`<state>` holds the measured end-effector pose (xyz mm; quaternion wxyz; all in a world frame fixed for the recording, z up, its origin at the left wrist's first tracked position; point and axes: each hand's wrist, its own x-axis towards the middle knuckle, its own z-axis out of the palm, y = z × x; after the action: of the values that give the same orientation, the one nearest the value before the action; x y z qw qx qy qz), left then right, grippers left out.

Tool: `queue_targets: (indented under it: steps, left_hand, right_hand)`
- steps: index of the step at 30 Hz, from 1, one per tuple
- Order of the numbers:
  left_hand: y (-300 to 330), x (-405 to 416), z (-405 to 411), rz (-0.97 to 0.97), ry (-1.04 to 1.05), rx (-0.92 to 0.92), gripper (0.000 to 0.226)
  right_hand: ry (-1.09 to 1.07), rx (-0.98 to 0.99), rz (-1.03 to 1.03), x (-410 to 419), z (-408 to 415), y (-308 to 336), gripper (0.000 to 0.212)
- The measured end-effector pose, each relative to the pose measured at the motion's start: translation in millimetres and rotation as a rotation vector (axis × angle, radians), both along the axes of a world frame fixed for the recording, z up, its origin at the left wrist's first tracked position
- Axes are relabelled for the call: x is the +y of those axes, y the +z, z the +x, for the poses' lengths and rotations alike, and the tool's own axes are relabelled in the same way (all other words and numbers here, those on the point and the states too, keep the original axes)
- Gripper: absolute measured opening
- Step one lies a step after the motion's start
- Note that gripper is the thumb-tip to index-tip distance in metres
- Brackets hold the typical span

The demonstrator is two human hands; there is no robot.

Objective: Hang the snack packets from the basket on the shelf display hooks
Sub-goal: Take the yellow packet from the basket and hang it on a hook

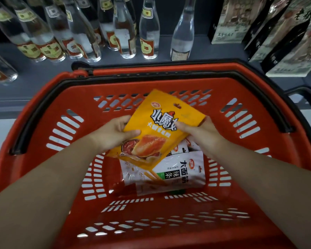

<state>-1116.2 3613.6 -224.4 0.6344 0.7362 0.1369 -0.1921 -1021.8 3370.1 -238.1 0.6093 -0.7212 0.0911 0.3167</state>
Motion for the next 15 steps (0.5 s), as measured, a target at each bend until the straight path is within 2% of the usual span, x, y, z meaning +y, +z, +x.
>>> queue_targets:
  steps: [2,3,5,7,10,15]
  left_hand:
    - [9.5,1.4,0.1,-0.058,0.022,-0.019,0.034]
    - [13.4,2.1,0.2,-0.095,0.036,-0.026,0.033]
    - [20.5,3.0,0.3,-0.187,0.076,-0.03,0.034]
    - [24.3,3.4,-1.1,-0.246,0.116,-0.035,0.039]
    - [27.8,2.0,-4.4,-0.208,0.163,-0.054,0.04]
    - [40.7,-0.7,2.0,-0.129,0.272,-0.177,0.02]
  right_hand:
    - [0.104,0.115,0.16,0.8,-2.4,9.0,0.069]
    - [0.223,0.143,0.169,2.0,-6.7,14.3,0.051]
    - [0.334,0.111,0.165,5.0,-12.1,20.0,0.033]
    - [0.271,0.048,0.188,10.3,-11.7,23.3,0.025]
    - [0.209,-0.083,0.145,16.2,-6.7,30.9,0.018]
    - [0.216,-0.255,0.184,23.7,7.4,59.2,0.018]
